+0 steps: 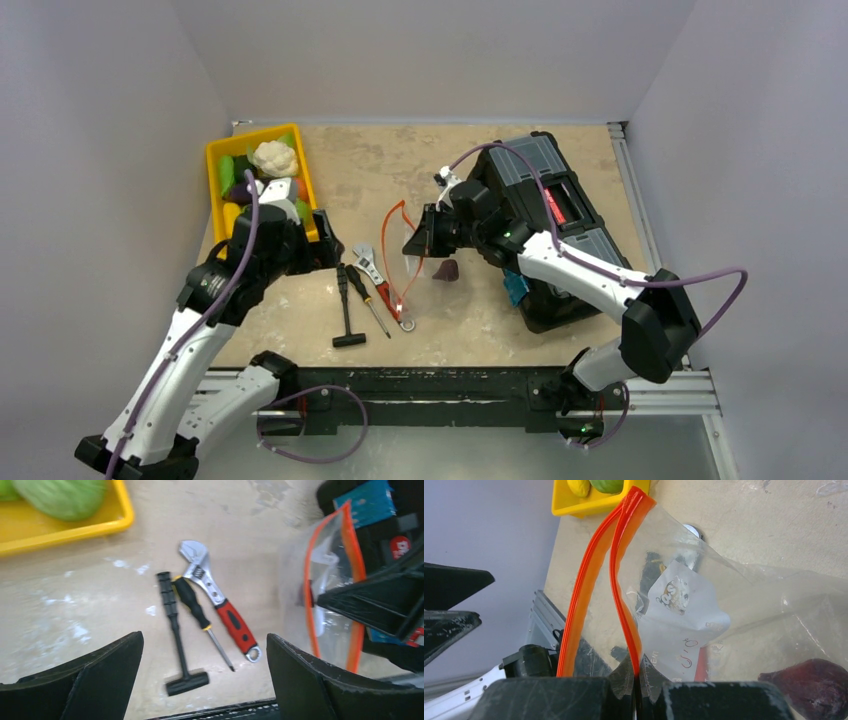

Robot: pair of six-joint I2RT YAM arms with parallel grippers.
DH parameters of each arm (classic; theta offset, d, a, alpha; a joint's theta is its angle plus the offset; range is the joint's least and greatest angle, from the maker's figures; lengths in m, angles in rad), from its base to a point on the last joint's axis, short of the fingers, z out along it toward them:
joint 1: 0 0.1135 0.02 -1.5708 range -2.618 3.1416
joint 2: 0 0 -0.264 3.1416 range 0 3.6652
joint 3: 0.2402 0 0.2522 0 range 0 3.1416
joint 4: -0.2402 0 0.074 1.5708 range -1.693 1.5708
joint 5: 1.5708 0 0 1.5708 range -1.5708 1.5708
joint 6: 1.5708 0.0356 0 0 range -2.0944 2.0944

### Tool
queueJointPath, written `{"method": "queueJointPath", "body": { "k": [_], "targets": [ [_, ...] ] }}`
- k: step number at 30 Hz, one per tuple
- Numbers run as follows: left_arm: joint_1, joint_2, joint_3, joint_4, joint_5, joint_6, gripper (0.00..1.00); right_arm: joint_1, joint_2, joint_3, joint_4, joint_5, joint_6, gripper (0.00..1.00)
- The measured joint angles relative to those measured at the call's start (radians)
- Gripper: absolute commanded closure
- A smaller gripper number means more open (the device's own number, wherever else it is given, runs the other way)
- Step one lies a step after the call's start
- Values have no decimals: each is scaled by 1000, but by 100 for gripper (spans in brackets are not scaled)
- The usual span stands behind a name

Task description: Place the food in the zip-top bag and seal the zipper

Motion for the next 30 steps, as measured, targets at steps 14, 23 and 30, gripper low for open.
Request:
{"method": "queueJointPath", "body": {
  "k": [14, 23, 30],
  "targets": [
    [217, 64, 23, -86, -211, 89, 7, 0, -20, -13, -2, 21, -45, 100],
    [383, 496, 260, 33, -93, 159, 6, 0, 18, -13, 14, -8, -80, 100],
    [410, 863, 552, 67, -105, 241, 18, 0, 89, -8, 16, -51, -105, 100]
  ]
}}
